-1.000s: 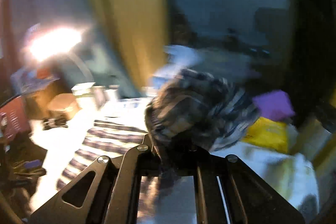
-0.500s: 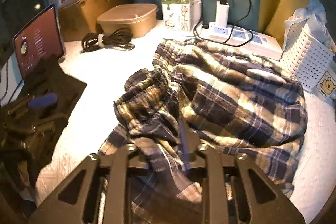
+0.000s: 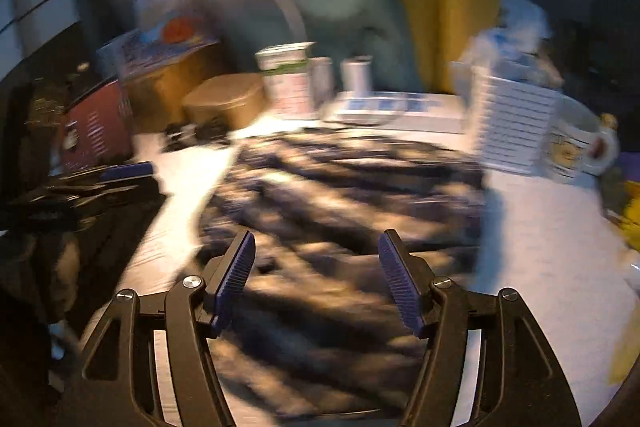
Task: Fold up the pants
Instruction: 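Grasp the pants edge with the right gripper while the left gripper approaches the stack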
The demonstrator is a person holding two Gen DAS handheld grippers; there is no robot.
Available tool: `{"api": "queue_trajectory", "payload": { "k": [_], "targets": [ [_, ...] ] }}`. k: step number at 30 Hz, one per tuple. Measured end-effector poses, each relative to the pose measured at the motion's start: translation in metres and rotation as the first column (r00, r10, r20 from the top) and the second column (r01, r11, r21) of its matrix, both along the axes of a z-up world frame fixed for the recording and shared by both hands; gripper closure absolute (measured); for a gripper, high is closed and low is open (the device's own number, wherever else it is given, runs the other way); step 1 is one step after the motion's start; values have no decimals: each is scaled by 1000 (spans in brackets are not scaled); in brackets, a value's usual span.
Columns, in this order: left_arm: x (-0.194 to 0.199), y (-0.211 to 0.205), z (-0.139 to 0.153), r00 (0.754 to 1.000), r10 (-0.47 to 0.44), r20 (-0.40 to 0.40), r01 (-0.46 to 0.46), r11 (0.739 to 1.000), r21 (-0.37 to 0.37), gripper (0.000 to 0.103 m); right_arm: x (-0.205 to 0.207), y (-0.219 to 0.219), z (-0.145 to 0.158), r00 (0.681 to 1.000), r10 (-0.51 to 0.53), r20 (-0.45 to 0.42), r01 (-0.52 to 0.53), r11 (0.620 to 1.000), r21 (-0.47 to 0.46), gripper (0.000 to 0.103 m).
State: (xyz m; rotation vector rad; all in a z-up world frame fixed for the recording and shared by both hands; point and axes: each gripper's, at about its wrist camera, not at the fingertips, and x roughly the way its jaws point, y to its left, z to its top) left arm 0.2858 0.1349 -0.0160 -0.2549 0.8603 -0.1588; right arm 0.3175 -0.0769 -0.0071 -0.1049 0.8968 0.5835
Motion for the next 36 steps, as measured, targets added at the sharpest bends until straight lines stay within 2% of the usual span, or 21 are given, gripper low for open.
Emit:
{"api": "queue_trajectory", "payload": {
  "k": [2,4,6,9,10,11,12,17,24,28,30,31,32,34,36],
  "targets": [
    [26,-9,-7,1000,-15,-17,16,997,73,25,19,-13,-4,999,-36,-1,36,999,-19,35],
    [50,-10,-18,998,-4,-61,10,995,98,25,37,-19,-7,999,-51,-5,50,998,-36,35],
    [74,-9,-29,996,-4,-87,13,995,100,25,54,-21,-10,999,-44,-2,44,998,-48,35],
    [101,-8,-49,993,0,-115,21,983,183,25,78,-16,-19,1000,2,-8,-3,998,-67,36],
    [107,-7,-57,992,3,-129,23,979,203,25,86,-11,-27,1000,15,-15,-16,996,-93,43],
    [115,-5,-65,989,5,-151,27,978,207,25,95,-4,-38,999,19,-28,-23,990,-139,55],
    [121,-2,-72,987,4,-163,29,980,198,25,103,2,-48,999,22,-39,-28,983,-180,59],
    [139,14,-83,986,19,-164,9,986,165,23,138,15,-76,998,30,-54,-41,974,-224,59],
    [144,28,-81,978,59,-199,-29,988,151,23,165,22,-78,998,30,-55,-42,975,-218,59],
    [128,16,-50,988,22,-153,10,979,203,23,159,15,-62,999,22,-29,-27,979,-200,59],
    [121,10,-35,993,-9,-121,33,979,202,23,153,10,-50,999,32,-16,-35,985,-172,59],
    [120,7,-29,993,-25,-114,47,979,199,23,151,10,-45,999,47,-8,-47,985,-166,68],
    [118,1,-23,994,-48,-99,68,977,203,23,148,11,-41,998,70,-5,-70,984,-163,88],
    [121,-12,-22,992,-84,-90,103,966,236,23,143,19,-43,994,111,-9,-111,974,-198,91],
    [133,-19,-31,988,-101,-113,128,957,261,23,142,31,-53,989,148,-25,-149,958,-244,91]
  ]
}}
